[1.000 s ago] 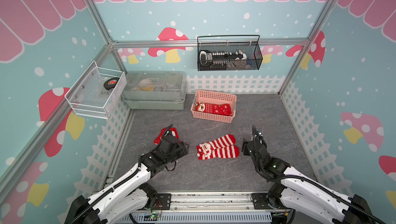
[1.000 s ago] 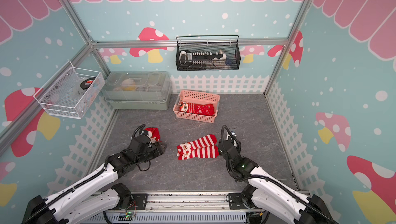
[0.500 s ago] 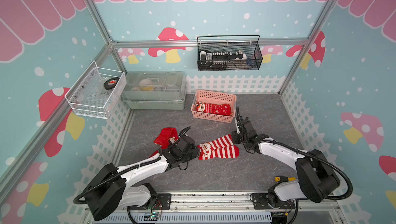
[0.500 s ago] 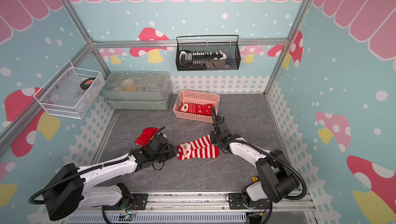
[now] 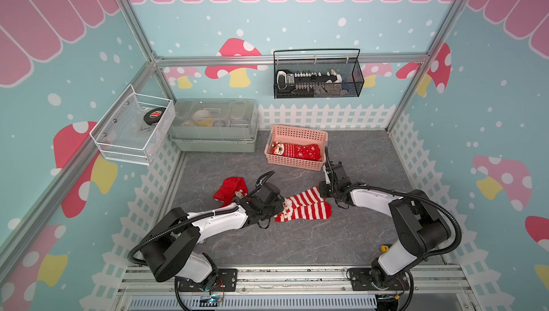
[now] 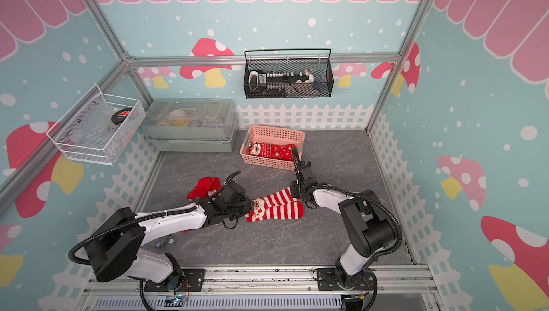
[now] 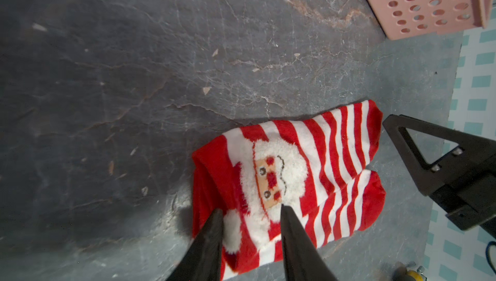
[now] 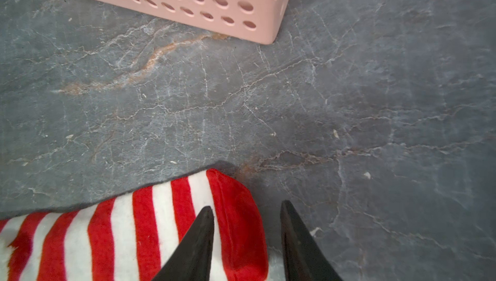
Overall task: Place the socks together as a pair
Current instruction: Flatten out the sock.
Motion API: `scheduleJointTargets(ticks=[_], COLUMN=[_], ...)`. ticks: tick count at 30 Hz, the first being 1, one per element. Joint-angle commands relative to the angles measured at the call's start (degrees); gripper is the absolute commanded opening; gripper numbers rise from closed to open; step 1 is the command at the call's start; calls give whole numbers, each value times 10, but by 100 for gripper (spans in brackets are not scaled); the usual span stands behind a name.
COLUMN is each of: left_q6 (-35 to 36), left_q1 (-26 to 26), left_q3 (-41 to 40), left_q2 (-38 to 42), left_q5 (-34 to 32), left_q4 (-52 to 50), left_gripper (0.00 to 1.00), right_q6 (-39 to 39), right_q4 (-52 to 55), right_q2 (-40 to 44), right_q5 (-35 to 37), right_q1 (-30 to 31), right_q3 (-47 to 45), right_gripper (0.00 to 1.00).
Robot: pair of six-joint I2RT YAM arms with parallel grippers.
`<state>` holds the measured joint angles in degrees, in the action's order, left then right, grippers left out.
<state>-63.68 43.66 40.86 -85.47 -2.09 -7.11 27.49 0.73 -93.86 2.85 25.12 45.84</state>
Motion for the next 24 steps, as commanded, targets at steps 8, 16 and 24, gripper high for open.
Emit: scheduleJointTargets(ticks=[8, 16, 24], left_q6=[-10, 0, 23], left_q1=[5, 6, 6], left_q3=[22, 31, 45], left_q2=[-10, -27, -21], left_q5=[-19, -7, -5], left_q4=[-12, -12, -30], left_gripper=[32, 27, 0], right_q6=[33, 45, 47], right_q4=[-7, -15, -11], right_q2=[-27, -25, 0], right_q5=[-7, -27, -34], right_q1=[-2, 0, 1], right_q3=[0, -12, -13], right_gripper=[40, 29, 2])
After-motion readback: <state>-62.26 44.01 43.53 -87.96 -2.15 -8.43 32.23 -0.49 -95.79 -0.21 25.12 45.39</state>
